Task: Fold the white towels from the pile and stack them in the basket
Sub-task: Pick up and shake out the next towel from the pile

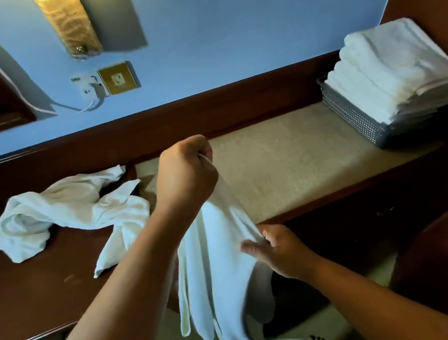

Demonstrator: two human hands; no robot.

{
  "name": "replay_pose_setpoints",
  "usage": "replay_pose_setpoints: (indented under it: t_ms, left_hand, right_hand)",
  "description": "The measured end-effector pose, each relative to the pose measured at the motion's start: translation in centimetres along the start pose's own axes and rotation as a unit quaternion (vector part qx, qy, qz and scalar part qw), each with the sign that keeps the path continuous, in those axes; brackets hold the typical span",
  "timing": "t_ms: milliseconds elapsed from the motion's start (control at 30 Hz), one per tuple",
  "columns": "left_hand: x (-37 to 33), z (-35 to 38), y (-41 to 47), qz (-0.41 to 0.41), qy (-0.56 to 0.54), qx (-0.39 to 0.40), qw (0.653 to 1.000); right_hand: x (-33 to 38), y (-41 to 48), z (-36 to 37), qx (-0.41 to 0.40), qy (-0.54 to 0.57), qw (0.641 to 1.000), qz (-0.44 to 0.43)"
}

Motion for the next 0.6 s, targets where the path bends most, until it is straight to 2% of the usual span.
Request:
replay_pose_setpoints:
  t_ms: [133,200,300,367,600]
  left_hand:
    - [1.3,-1.4,2.6,-0.06,0.046,-0.059,0.995]
    - [2.3,-1.6,2.9,-0.094,0.079,-0.077,0.989]
    - [3.9,-0.9,1.9,-0.166,0.094,-0.082,0.978]
    - [4.5,-0.1,0.6,-0.216,0.091,-0.087,0.968]
    - [7.7,0.1,-4.3,-0.329,0.087,-0.144,0.929]
  right_hand:
    - [-8.3,-0.4,-5.0,0.029,-0.129,0.981,0.138]
    - [-10.7,-1.0,-8.9,0.038,-0.183,0.968,0.165]
    - [-11.6,-0.8,-14.8,0.046,-0.309,0.941,0.13]
    - [-11.8,-0.1,-17.9,0.06,-0.398,0.911,0.095]
    - [-13.5,-0.7,-26.0,0.095,-0.569,0.816,0.021]
Point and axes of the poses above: each hand's wrist, its own y-axis towards the middle knuckle, its own z-axis out of the palm, x = y × z, the point moved 1 cm from there along y, towards the middle knuckle, and after that the axes turned 7 degrees about x, right-handed, at the moved point
